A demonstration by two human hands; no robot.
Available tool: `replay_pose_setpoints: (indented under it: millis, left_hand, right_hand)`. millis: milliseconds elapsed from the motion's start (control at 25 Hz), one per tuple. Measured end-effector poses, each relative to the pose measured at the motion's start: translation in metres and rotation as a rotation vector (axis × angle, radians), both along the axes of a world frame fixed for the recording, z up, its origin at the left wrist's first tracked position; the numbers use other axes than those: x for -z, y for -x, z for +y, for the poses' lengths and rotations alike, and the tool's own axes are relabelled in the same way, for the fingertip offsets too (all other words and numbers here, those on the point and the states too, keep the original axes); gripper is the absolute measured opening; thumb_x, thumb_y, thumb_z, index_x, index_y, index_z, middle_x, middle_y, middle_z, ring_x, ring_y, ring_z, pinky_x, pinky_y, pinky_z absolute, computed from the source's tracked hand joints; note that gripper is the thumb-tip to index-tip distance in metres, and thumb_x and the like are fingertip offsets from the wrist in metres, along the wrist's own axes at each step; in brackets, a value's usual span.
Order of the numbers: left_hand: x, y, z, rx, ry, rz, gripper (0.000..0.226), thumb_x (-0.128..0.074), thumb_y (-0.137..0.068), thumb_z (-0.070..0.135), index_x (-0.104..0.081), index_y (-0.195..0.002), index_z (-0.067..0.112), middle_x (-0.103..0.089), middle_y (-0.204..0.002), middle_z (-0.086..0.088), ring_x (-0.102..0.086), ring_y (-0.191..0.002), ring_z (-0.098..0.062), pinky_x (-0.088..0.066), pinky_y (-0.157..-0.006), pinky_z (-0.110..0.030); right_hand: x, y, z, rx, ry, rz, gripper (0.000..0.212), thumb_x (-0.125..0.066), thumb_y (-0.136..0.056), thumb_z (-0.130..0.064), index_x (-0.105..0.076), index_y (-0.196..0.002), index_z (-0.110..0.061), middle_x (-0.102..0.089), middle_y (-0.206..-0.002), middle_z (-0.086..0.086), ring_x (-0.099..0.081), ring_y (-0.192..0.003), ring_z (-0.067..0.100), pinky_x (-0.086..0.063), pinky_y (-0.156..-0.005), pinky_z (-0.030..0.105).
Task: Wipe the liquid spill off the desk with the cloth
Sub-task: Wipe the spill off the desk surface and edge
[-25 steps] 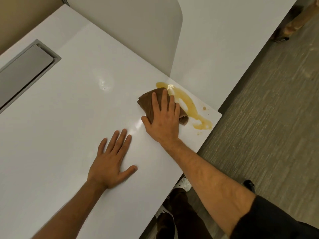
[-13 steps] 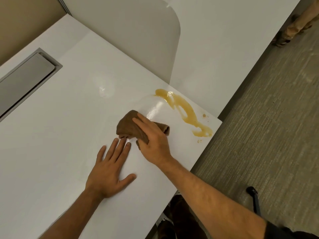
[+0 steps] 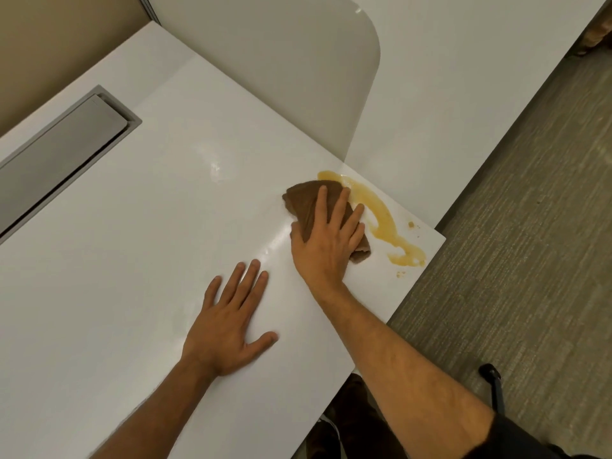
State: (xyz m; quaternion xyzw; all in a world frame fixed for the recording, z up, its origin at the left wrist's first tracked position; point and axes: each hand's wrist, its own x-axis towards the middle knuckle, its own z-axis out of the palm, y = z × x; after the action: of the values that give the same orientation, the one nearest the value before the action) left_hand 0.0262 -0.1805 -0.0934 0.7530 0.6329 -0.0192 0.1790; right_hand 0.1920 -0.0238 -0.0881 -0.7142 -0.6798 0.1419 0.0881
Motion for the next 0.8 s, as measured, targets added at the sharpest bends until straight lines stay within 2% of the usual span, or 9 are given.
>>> replay_pose_setpoints:
  millis: [120, 200, 320, 560, 720, 800]
  left_hand:
    - [0.003, 0.001, -0.003, 0.001, -0.008, -0.019, 0.098, -0.032, -0.096, 0.08, -0.005, -0.17, 0.023, 0.002, -0.178, 0.0, 0.0, -0.165, -0.023, -0.003, -0.129, -0.051]
    - [0.005, 0.001, -0.001, 0.003, -0.015, -0.029, 0.098, -0.035, -0.096, 0.08, -0.006, -0.17, 0.023, 0.001, -0.179, 0.0, -0.001, -0.165, -0.023, -0.004, -0.128, -0.052]
    - [0.008, 0.003, 0.0, -0.006, -0.021, -0.047, 0.099, -0.04, -0.095, 0.079, -0.007, -0.17, 0.023, 0.0, -0.179, 0.001, -0.001, -0.165, -0.022, -0.004, -0.129, -0.052]
    - [0.012, 0.006, -0.003, -0.014, -0.018, -0.041, 0.1, -0.039, -0.094, 0.08, -0.007, -0.17, 0.023, 0.0, -0.179, 0.0, -0.001, -0.165, -0.023, -0.004, -0.128, -0.051]
    - [0.01, 0.006, 0.001, -0.015, -0.01, -0.031, 0.099, -0.037, -0.094, 0.08, -0.006, -0.17, 0.023, 0.001, -0.179, 0.001, 0.0, -0.165, -0.022, -0.002, -0.129, -0.049]
    - [0.007, 0.006, 0.002, -0.016, -0.013, -0.024, 0.099, -0.035, -0.095, 0.08, -0.005, -0.17, 0.023, 0.002, -0.178, 0.001, 0.001, -0.165, -0.022, -0.001, -0.129, -0.048]
  right_hand:
    - [-0.005, 0.033, 0.031, 0.42, 0.049, 0.136, 0.074, -0.042, -0.099, -0.053, -0.017, -0.162, -0.024, -0.013, -0.17, 0.015, -0.014, -0.153, 0.045, -0.016, -0.119, 0.057]
    - [-0.008, 0.047, 0.06, 0.531, 0.072, 0.202, 0.071, -0.042, -0.101, -0.052, -0.017, -0.162, -0.026, -0.011, -0.17, 0.013, -0.013, -0.154, 0.043, -0.013, -0.119, 0.056]
    - [-0.004, 0.051, 0.082, 0.43, 0.046, 0.134, 0.069, -0.044, -0.1, -0.051, -0.02, -0.161, -0.027, -0.01, -0.171, 0.012, -0.016, -0.153, 0.039, -0.015, -0.12, 0.054]
    - [0.004, 0.044, 0.07, 0.227, -0.008, 0.052, 0.071, -0.046, -0.099, -0.047, -0.024, -0.16, -0.022, -0.015, -0.169, 0.017, -0.022, -0.152, 0.037, -0.019, -0.118, 0.054]
    - [0.006, 0.04, 0.061, -0.156, -0.067, 0.001, 0.072, -0.056, -0.092, -0.045, -0.032, -0.157, -0.023, -0.026, -0.166, 0.015, -0.029, -0.149, 0.037, -0.023, -0.118, 0.054]
    - [0.005, 0.037, 0.061, -0.367, -0.074, 0.068, 0.071, -0.062, -0.089, -0.042, -0.04, -0.154, -0.025, -0.031, -0.164, 0.013, -0.032, -0.147, 0.037, -0.025, -0.117, 0.055]
